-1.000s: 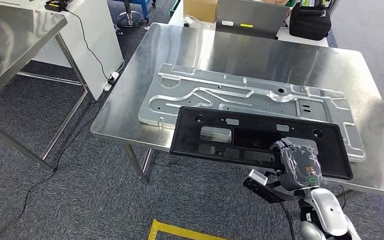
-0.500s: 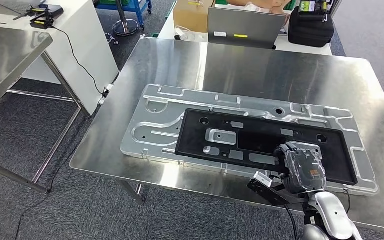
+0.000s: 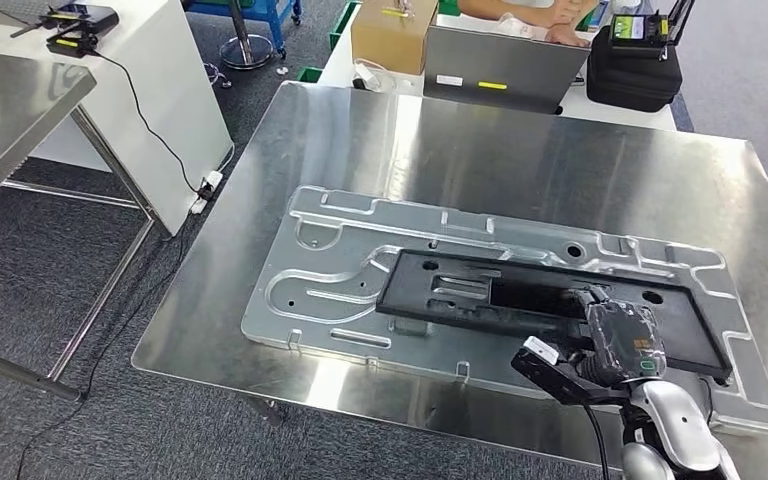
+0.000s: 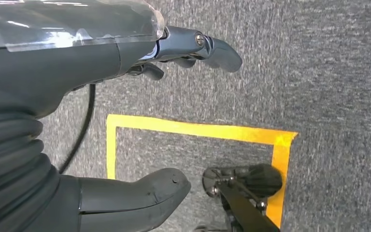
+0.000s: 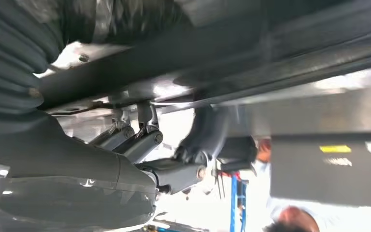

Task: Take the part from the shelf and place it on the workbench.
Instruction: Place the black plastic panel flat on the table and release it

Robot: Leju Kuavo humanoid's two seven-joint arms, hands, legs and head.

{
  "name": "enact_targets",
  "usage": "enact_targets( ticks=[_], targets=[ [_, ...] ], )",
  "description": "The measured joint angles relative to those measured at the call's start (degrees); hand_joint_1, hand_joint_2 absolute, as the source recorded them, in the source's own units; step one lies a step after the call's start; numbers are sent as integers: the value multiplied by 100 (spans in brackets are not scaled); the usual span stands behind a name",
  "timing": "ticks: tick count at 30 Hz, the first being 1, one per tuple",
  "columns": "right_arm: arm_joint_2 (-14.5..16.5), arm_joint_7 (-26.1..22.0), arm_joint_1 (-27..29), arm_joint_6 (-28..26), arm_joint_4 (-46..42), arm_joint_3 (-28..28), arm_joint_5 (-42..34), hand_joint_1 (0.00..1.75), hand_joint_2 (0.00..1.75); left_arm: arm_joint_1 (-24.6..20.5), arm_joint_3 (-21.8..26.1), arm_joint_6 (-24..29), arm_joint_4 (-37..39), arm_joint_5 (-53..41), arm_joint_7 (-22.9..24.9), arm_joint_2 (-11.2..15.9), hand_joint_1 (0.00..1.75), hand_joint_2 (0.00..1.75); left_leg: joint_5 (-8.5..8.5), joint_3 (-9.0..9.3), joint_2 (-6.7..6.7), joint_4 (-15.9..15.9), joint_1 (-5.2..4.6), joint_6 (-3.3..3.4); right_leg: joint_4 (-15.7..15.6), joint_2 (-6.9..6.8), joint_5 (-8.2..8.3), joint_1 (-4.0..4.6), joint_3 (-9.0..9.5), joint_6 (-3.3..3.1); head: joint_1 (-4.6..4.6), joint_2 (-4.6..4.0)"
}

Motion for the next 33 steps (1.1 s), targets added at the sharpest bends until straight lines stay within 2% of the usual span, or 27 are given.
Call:
enact_targets(
  ticks=[1, 2, 3, 5, 7, 8, 9, 11, 12, 13, 14, 15, 17, 18, 19, 22, 23, 24, 25, 27, 28, 29, 30, 31, 33],
  targets=[
    [-6, 4, -9, 18, 34, -22, -5, 0, 0, 2, -6, 11, -1, 1, 11, -2, 0, 175, -45, 25, -5, 30, 18, -40, -357, -11, 245, -28, 113, 34, 0, 0],
    [-9, 5, -22, 27, 70, -42, -9, 0, 0, -2, -11, 24, -8, 2, 17, 2, 0, 131, -86, 35, -11, 75, 23, -84, -678, -16, 414, -30, 217, 48, 0, 0],
    [-13, 5, -32, 33, 100, -58, -13, 0, 0, -8, -17, 35, -15, 3, 20, 4, 0, 87, -115, 33, -17, 106, 21, -126, -883, -16, 496, -25, 282, 31, -1, 0],
    [-20, 7, -38, 40, 151, -74, -16, 0, 0, -13, -22, 49, -32, 10, 21, 9, 0, 0, -134, 19, -24, 130, 3, -187, -959, -6, 475, 10, 283, -56, -3, 0],
    [-23, 7, -36, 48, 171, -87, -23, 0, 0, -4, -24, 51, -37, 28, 21, 5, 0, 0, -171, 19, -13, 147, 16, -237, -959, -3, 476, 9, 283, -160, -3, 0],
    [-24, 7, -37, 54, 175, -93, -27, 0, 0, -4, -24, 50, -38, 38, 22, 4, 0, 0, -253, -17, 2, 252, 26, -259, -970, -8, 479, 10, 294, -209, -3, 0],
    [-23, 7, -36, 59, 179, -97, -30, 0, 0, -4, -24, 50, -39, 44, 22, 4, 0, 0, -395, -108, 14, 475, 34, -275, -981, -16, 481, 12, 308, -252, -4, 0],
    [-23, 7, -23, 73, 200, -99, -33, 0, 0, 0, -24, 49, -42, 46, 28, 4, 0, 0, -770, -438, 32, 1214, 36, -289, -984, -31, 470, 40, 323, -306, -4, 0],
    [-23, 7, -9, 79, 218, -99, -38, 0, 0, 10, -24, 44, -43, 50, 35, 4, 0, 0, -907, -602, 32, 1571, 35, -288, -980, -38, 470, 59, 328, -320, -4, 0],
    [-23, 7, 5, 85, 237, -99, -46, 0, 0, 21, -24, 34, -43, 56, 44, 4, 0, 0, -952, -695, 32, 1773, 32, -278, -976, -41, 470, 80, 333, -330, -4, 0],
    [-22, 5, 19, 86, 255, -100, -58, 0, 0, 31, -23, 5, -44, 74, 50, 4, 0, 0, -890, -685, 32, 1761, 26, -254, -971, -41, 472, 100, 339, -338, -4, 0],
    [-22, 1, 29, 83, 268, -103, -73, 0, 0, 38, -22, -35, -44, 97, 45, 4, 0, 0, -733, -561, 32, 1520, 12, -214, -967, -38, 474, 119, 347, -343, -4, 0],
    [-20, -18, 38, 74, 283, -113, -104, 0, 0, 36, -20, -129, -51, 149, 12, 14, 0, 0, -384, -161, 30, 739, -36, -91, -963, -29, 468, 154, 355, -341, -3, 0],
    [-20, -29, 39, 68, 289, -118, -117, 0, 0, 32, -20, -158, -55, 163, -6, 18, 0, 0, -279, -13, 30, 435, -58, -45, -958, -25, 467, 167, 350, -331, -2, 0],
    [-18, -40, 42, 63, 296, -124, -126, 0, 0, 33, -19, -179, -59, 170, -18, 23, 0, 0, -237, 65, 29, 264, -75, -17, -956, -25, 472, 170, 341, -314, -2, 0],
    [-9, -64, 63, 50, 314, -141, -141, 0, 0, 50, -10, -214, -73, 172, -29, 25, 0, 0, -177, 78, 35, 148, -75, 2, -967, -26, 488, 151, 329, -228, -3, 0],
    [-7, -67, 69, 46, 316, -148, -145, 0, 0, 52, -7, -223, -77, 172, -29, 24, 0, 0, -134, 78, 42, 101, -60, 20, -935, -26, 429, 146, 318, -198, -2, 0],
    [-7, -67, 73, 43, 316, -155, -146, 0, 0, 52, -3, -232, -78, 172, -31, 23, 0, 0, -85, 67, 51, 54, -43, 41, -822, -25, 295, 144, 279, -171, -1, 0],
    [-6, -68, 78, 39, 318, -161, -146, 0, 0, 49, 2, -240, -79, 172, -32, 22, 0, 0, -42, 42, 60, 24, -32, 57, -588, -26, 79, 131, 198, -146, 0, 0],
    [-5, -69, 99, 37, 320, -163, -146, 0, 0, 48, 13, -256, -79, 172, -33, 22, 0, 0, 25, -47, 68, 24, -37, 79, 95, -26, -385, 108, -30, -102, 0, 0],
    [-4, -69, 113, 37, 324, -161, -146, 0, 0, 50, 19, -262, -79, 172, -33, 22, 0, 0, 59, -101, 71, 33, -39, 75, 372, -27, -511, 95, -100, -81, 0, 0],
    [-4, -70, 124, 37, 327, -160, -146, 0, 0, 51, 25, -266, -79, 172, -33, 22, 0, 0, 94, -155, 73, 44, -38, 66, 473, -27, -512, 81, -85, -63, 0, 0],
    [-3, -71, 130, 37, 330, -158, -146, 0, 0, 52, 30, -269, -79, 172, -33, 21, 0, 0, 128, -211, 74, 61, -33, 52, 367, -28, -400, 68, 32, -48, 0, 0],
    [-3, -72, 132, 37, 333, -156, -146, 0, 0, 52, 34, -270, -79, 171, -33, 18, 0, 0, 161, -268, 74, 83, -26, 31, 60, -29, -218, 50, 256, -34, 1, 0],
    [-3, -80, 130, 35, 335, -152, -143, 0, 0, 50, 43, -273, -81, 170, -33, 13, 0, 0, 228, -362, 67, 136, -21, -31, -726, -22, 12, 38, 755, -32, -1, 0]
  ],
)
